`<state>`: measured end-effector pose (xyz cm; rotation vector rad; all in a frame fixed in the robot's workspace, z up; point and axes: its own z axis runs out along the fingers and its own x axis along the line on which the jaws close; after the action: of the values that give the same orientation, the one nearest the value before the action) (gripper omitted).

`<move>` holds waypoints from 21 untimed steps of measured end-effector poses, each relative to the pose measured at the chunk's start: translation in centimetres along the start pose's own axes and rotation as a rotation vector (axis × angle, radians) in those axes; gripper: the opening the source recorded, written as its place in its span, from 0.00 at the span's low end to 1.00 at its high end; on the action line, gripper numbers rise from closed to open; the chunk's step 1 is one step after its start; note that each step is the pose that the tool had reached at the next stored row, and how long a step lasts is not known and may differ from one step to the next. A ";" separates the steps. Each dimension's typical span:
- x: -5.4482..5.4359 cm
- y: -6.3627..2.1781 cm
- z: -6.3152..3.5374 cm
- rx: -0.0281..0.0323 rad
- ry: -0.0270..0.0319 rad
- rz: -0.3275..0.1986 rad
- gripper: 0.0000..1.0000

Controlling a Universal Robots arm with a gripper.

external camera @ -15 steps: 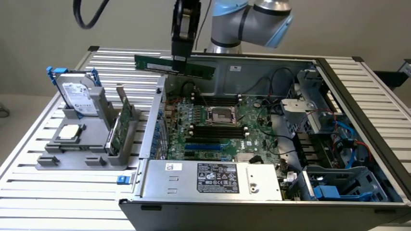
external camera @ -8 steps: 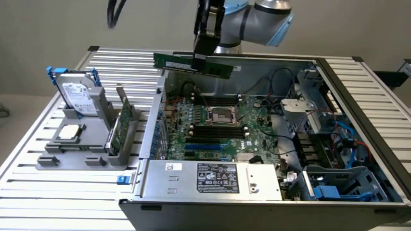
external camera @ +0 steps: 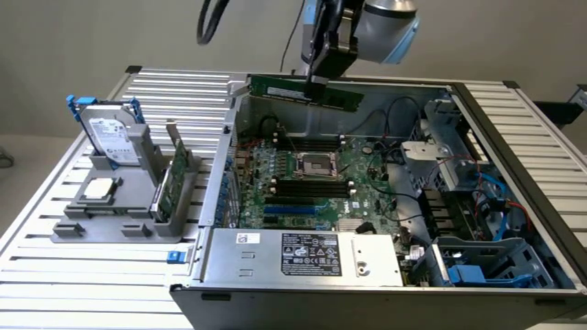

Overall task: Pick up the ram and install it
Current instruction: 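Pick up the ram and move it above insertion slot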

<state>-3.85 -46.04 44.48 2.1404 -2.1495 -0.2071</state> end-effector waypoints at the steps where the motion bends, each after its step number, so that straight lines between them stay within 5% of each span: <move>1: 0.0 -0.13 0.01 0.0034 -0.0010 0.000 0.13; 7: -0.4 -0.26 0.12 0.0580 -0.0013 -0.009 0.13; 10: -0.7 -0.29 0.37 0.0785 0.0011 -0.025 0.13; 16: -2.0 -0.43 1.20 0.0985 0.0093 -0.054 0.13; 21: -3.2 -0.56 2.01 0.1035 0.0108 -0.056 0.13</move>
<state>-3.61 -42.77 42.48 2.2530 -2.1415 -0.0902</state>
